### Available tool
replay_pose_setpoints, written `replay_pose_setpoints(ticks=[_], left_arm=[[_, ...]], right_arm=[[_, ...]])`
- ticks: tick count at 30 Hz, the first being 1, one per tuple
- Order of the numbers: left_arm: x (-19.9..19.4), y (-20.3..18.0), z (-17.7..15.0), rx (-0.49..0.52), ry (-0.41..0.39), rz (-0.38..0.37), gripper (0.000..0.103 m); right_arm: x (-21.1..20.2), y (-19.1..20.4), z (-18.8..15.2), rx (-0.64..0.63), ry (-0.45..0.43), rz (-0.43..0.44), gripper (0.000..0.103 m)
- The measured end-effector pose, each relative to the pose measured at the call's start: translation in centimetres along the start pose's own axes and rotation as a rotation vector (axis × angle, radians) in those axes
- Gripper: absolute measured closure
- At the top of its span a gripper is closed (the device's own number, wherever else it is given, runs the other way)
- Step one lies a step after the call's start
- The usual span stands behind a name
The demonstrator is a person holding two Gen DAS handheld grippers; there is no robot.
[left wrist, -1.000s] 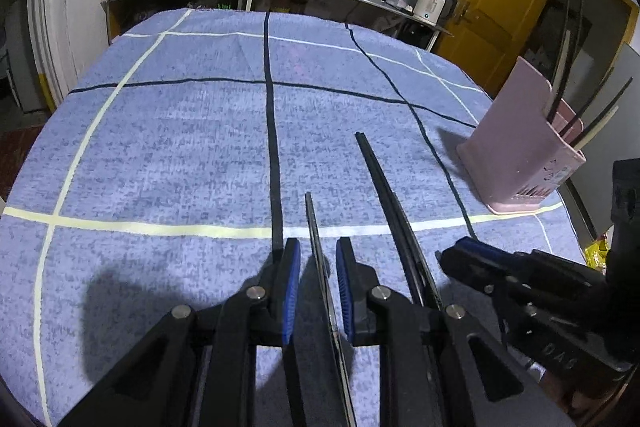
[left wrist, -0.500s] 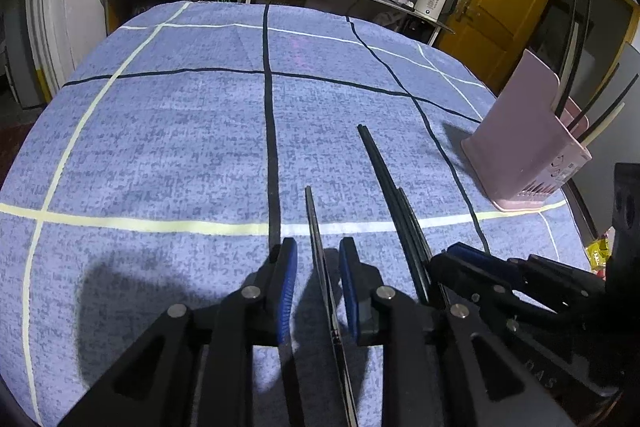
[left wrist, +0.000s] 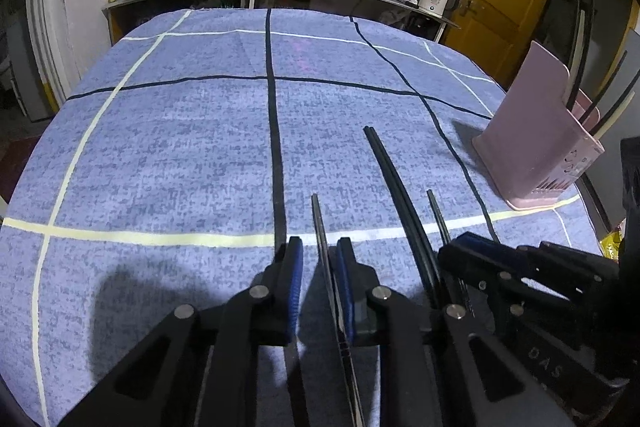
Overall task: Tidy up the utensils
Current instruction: 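Close the right tool on a black chopstick while the left tool grips a metal chopstick, then lift both chopsticks upright and carry them over the pink holder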
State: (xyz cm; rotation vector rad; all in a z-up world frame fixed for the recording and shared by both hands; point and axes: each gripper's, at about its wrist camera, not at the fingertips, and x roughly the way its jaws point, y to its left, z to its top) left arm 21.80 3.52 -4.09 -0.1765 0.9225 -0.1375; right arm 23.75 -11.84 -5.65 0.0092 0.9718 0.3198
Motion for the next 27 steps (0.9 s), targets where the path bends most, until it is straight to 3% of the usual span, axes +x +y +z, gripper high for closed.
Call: replay_pose_setpoints(ticks=[5,12,19,27], left_arm=[[0.0,-0.5,-0.2,0.037,0.000,0.030,0.085],[0.1,-1.2,-0.1,0.075,0.010,0.072,0.095],[-0.4,-1.2,0.3,0.064,0.027,0.029,0.098],[-4.7,-1.3,2.3,0.051,-0.060,-0.028,0.098]], right_arm=[[0.5,0.3,0.5,-0.007,-0.002,-0.026,0.094],[0.5,0.1,0.7,-0.006,0.001,-0.023,0.098],[-0.8,-0.6,1.1,0.012,-0.020,0.005,0.098],[-5.2,-1.6,2.3,0.035,-0.116,0.030,0.098]])
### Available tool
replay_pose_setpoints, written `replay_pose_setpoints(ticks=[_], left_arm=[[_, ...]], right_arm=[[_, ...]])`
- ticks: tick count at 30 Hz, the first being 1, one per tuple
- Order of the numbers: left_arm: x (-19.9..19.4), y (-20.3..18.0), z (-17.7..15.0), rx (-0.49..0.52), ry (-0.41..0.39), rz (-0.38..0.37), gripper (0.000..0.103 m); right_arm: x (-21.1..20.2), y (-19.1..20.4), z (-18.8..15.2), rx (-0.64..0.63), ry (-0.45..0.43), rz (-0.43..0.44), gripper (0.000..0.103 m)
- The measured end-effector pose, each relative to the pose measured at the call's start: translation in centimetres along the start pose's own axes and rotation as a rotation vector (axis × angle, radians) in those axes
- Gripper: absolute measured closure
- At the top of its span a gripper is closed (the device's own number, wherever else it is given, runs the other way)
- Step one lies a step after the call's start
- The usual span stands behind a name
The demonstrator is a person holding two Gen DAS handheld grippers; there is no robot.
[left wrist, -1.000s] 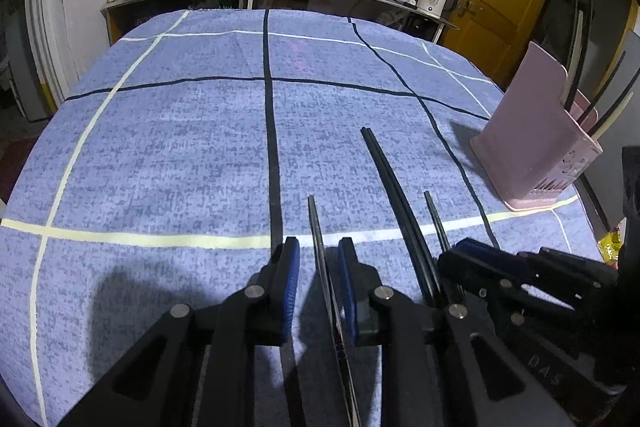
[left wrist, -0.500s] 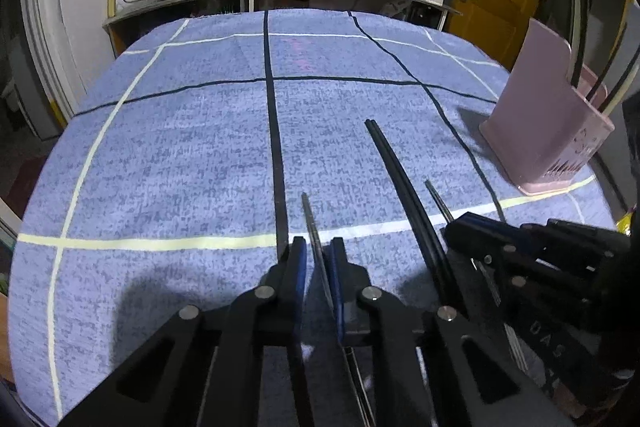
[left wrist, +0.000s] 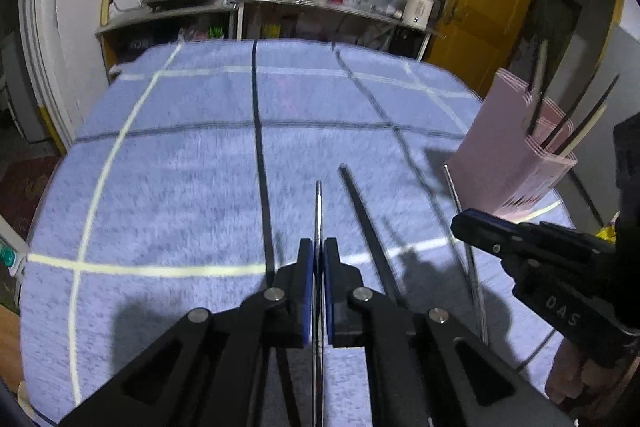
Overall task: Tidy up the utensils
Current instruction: 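Lift both chopsticks upright and carry them over the pink holder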
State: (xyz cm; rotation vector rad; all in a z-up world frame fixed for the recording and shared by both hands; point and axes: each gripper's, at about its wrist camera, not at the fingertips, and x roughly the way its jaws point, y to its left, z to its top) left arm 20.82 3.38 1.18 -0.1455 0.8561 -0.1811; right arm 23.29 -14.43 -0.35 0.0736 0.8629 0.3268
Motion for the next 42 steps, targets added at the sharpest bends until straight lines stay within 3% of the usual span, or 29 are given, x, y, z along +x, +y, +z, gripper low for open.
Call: replay_pose_setpoints(ticks=[9,17,32,42], left_arm=[[-5.4,-1.7,2.2,0.027,-0.109,-0.062,0.098],[-8.2,-3.2,3.0,0.055,-0.153,-0.092,0.098],[-7.8,-8.1,3.6,0.104,-0.108,-0.199,0.098],[-7.1,-12.1,6.2,0.130,-0.105,-0.282,0.098]], right_arm=[[-6.1,-0.1,1.3,0.012,-0.124,0.018,0.098],[-9.7,-0.6,1.2,0.024,-0.179,0.014,0.098],[-13.7,-3.4,0.7,0.065,-0.220,-0.038,0.098],[-16.3,-6.1,1.9,0.088,-0.265,-0.081,0.098]])
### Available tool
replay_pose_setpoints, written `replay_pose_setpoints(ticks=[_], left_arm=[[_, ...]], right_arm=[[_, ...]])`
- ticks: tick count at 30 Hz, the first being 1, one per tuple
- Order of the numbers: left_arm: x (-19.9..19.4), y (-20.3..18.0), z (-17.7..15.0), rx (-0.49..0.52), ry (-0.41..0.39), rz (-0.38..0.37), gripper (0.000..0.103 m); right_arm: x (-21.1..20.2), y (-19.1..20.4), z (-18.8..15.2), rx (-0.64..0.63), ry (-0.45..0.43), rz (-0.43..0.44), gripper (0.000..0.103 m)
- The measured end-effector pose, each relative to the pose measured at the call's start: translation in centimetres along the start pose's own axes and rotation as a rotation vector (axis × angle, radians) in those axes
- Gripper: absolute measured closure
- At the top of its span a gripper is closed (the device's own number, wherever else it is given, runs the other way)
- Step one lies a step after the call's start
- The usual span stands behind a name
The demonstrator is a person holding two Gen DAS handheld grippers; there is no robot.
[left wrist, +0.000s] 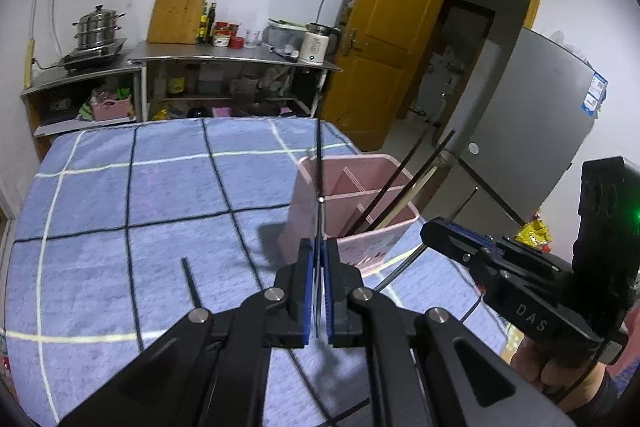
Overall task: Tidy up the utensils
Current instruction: 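Lift both chopsticks upright and carry them over the pink holder, then lower both chopsticks into the holder compartments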
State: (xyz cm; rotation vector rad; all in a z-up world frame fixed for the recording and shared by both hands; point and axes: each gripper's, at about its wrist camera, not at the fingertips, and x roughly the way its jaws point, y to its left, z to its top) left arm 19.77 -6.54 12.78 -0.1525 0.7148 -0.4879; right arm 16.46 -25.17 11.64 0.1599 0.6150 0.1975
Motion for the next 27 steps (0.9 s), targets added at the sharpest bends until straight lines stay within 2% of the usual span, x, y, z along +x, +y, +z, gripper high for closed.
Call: replay_pose_setpoints(ticks=[15,27], left_arm=[[0.0,-3.2,6.2,0.058,-0.087,-0.047,0.098],[2.3,-3.5,8.8,0.070,-0.105,-0.042,0.098]], right_arm=[[-1.6,-1.1,4.3,-0.011,-0.098,-0.021,0.098],[-0.9,-2.5,7.3,0.009,-0.146,-0.030,0.098]])
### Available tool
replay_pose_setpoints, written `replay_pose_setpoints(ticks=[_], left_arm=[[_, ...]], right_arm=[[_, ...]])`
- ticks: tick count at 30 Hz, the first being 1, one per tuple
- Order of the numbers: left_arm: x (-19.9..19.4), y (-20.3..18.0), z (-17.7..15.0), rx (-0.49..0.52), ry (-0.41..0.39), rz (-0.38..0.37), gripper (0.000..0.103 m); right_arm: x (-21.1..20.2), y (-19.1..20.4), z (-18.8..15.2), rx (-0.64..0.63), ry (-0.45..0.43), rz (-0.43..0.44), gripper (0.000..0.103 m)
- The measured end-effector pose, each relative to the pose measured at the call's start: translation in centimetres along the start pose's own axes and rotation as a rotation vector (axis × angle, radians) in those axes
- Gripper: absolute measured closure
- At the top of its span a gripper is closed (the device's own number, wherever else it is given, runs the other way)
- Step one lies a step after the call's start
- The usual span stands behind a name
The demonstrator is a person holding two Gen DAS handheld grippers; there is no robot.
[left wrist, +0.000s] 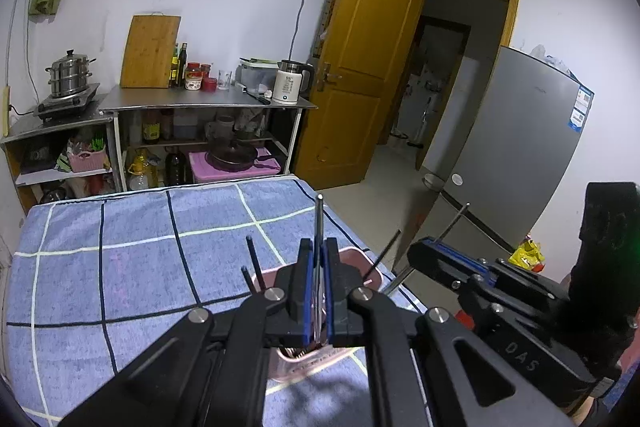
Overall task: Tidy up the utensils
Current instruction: 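Lower both chopsticks into the holder compartments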
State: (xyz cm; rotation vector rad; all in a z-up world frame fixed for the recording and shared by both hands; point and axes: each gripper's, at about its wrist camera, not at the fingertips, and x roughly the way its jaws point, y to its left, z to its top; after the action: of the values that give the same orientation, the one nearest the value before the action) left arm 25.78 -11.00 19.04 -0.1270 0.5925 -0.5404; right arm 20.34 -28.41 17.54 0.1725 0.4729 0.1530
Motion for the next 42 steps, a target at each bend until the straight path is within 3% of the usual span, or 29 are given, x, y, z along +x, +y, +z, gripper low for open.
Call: replay_pose_setpoints(ticks=[9,22,34,42], left_arm=[[2.3,0.8,-0.3,-0.008,0.022,0.008,0.098],[5.0,1.6,-3.1,-0.019,0.101,-0.001,0.098],[6.2,2.2,-5.6,-0.005,0.165,0.007,0.098],[5.7,2.1,-5.9,-0.004,0.162,-0.006,0.098]], right_arm=[[1.9,-1.1,-0.2,0.021,0.011,0.000,0.098],[5.3,-0.7,-3.4,-0.037,0.090,-0.025,0.098],[8.0,-2.0,-6.4,-0.021,0.184,-0.042,0.098],[7.6,-2.0,-6.7,-0.020,0.192,-0.047,0.098]])
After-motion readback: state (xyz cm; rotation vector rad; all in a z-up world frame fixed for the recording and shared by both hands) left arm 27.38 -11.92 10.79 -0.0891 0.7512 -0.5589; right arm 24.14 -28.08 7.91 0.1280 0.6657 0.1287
